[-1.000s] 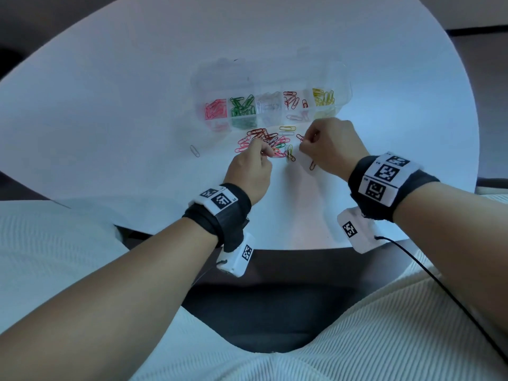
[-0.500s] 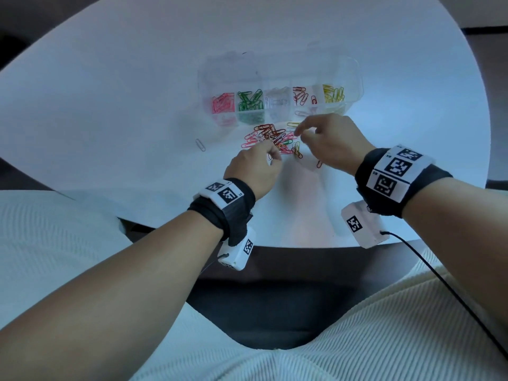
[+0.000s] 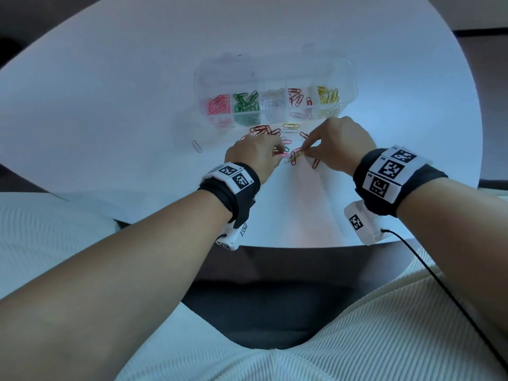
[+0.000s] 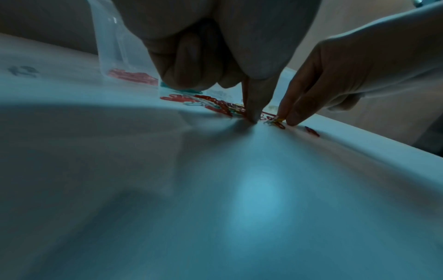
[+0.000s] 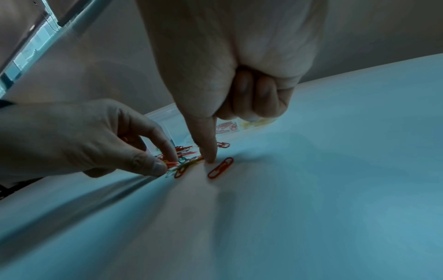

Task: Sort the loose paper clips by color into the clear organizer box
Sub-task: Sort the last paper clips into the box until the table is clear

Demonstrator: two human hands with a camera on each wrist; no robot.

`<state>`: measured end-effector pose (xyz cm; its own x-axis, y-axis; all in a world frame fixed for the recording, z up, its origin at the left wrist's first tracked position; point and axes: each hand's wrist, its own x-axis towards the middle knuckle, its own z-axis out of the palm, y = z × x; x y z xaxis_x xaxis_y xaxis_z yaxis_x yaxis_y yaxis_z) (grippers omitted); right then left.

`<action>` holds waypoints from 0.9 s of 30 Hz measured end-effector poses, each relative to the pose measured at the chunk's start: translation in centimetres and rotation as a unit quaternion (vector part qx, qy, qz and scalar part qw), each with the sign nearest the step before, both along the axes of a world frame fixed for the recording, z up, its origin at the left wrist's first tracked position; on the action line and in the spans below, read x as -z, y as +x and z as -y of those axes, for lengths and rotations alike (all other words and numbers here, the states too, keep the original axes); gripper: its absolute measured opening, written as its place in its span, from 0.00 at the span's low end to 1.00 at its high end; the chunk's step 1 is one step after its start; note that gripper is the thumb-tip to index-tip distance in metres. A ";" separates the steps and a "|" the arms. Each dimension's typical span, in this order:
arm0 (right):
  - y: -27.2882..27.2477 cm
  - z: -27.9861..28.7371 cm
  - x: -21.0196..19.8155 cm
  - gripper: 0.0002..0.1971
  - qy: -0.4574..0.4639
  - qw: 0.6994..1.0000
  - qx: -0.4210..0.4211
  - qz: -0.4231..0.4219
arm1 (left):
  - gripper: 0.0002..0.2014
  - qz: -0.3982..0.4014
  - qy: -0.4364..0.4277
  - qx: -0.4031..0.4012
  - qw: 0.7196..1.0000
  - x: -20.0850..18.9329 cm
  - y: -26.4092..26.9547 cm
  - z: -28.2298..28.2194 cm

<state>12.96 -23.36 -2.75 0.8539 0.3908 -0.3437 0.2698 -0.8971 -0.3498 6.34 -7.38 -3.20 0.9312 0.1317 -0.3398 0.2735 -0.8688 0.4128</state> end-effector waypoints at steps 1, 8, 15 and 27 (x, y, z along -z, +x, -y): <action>0.0 0.0 0.1 0.05 0.002 1.000 -0.004 0.007 | 0.09 -0.001 0.008 0.004 1.000 0.0 0.0 0.0; -0.2 -0.3 0.2 0.07 -0.021 1.000 0.004 0.021 | 0.07 -0.020 -0.019 -0.045 0.999 -0.4 0.3 -0.7; -0.4 -0.4 0.5 0.05 -0.019 1.000 0.013 -0.010 | 0.10 0.012 -0.179 -0.197 0.964 -0.4 -0.4 -0.9; 0.6 -0.9 -3.2 0.10 0.392 0.810 0.217 -0.378 | 0.10 -0.108 -0.593 -0.326 0.728 -2.7 -1.5 -0.1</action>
